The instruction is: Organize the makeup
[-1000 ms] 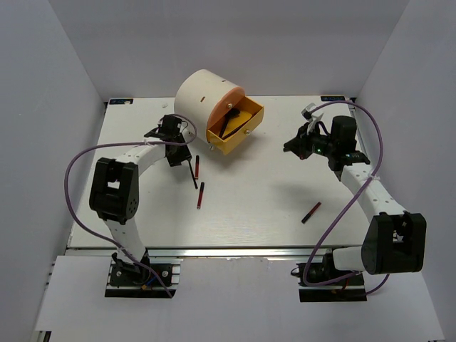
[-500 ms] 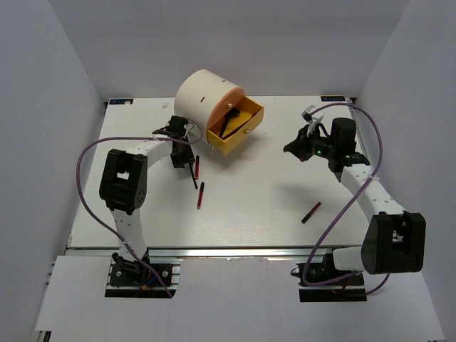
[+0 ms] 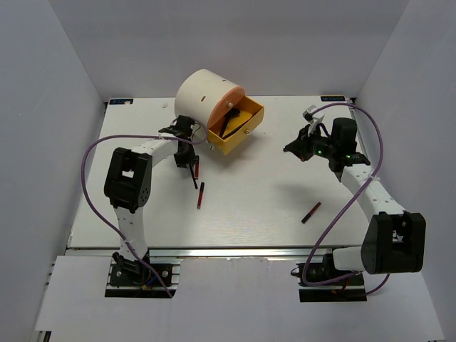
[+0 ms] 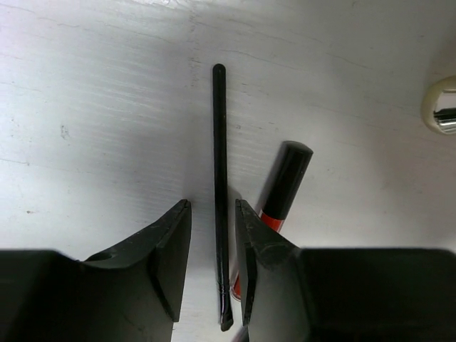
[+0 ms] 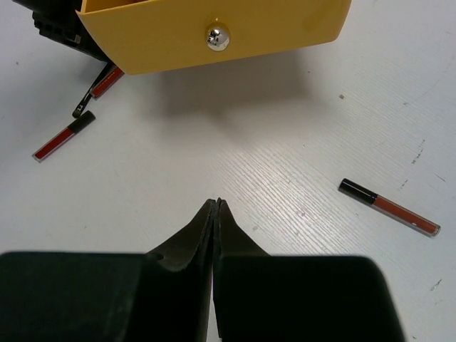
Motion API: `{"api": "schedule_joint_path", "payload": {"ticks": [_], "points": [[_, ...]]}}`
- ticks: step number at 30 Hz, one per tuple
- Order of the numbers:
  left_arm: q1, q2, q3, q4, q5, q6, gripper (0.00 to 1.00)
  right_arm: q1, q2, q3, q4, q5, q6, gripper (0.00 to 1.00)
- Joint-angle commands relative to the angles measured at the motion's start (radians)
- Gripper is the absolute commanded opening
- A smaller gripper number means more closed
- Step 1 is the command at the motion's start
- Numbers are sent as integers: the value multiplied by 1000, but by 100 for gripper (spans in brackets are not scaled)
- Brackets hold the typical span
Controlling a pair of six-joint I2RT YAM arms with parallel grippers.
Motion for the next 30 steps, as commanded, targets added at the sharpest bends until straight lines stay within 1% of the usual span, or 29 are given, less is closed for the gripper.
{"api": "schedule_joint_path", "payload": {"ticks": [1,8,12,30], "points": [[-16,20,-11,-46,-49,23,41,-8,1,-1,11,3,2,2],[-19,11,-77,-39,-72,26,40,-9,7,14,14,-3,8,2],[-19,0,-112,-34,-87,30,38,-8,7,16,12,-3,11,2],[-8,-43,-172,-43,-153,58,25,-18,-15,6,19,-6,15,2]]}}
